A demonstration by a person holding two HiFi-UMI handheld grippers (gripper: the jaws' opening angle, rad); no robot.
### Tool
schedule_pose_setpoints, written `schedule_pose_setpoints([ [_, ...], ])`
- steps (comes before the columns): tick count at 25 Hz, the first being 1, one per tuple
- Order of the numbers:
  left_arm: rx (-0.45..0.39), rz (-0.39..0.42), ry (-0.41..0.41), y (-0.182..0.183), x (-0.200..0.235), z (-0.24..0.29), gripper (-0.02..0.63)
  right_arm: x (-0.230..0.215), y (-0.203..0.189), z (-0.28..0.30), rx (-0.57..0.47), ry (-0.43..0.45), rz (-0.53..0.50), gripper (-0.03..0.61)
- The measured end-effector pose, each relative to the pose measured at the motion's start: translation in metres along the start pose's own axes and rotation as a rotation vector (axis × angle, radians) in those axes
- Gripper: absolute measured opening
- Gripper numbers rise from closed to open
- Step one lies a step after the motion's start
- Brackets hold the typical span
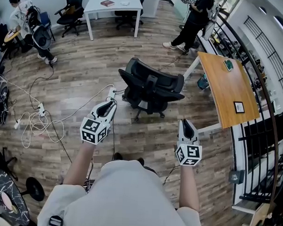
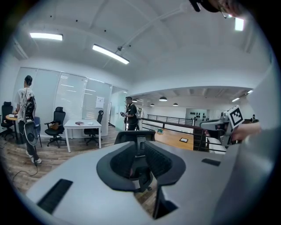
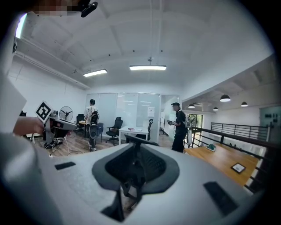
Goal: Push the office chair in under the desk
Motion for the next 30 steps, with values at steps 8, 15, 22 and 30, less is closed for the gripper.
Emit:
schedule_pose_setpoints([
  [8,0.008,0.002,-0.032,-0.004,0.018,-0.006,0.112,0.02,-0.002,0.001,0.01,-0.036,0.0,0.091],
  [15,0.026,0.004,-0.065,-0.01,0.035,-0.007,0.123,0.034,-0.007,0.005,0.04,-0.061,-0.01,0.094],
  [22,0.043,-0.014,-0.074,-0.021,0.045,-0.004,0.123,0.038,-0.018,0.007,0.069,-0.08,-0.009,0.094],
  [30,0.066,-0.021,-0.061,-0.022,0.055,0.028,0.124,0.019,-0.02,0.047,0.085,-0.059,-0.024,0.094],
])
Point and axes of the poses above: the fingertips, and each gripper's own axes: z forward along the fingers, x to its left, y out of its top, the point moved 2 cm from there along -z, backward along the fingers, and after that the axes turned 4 degrees about -y, right-handed, at the moved point
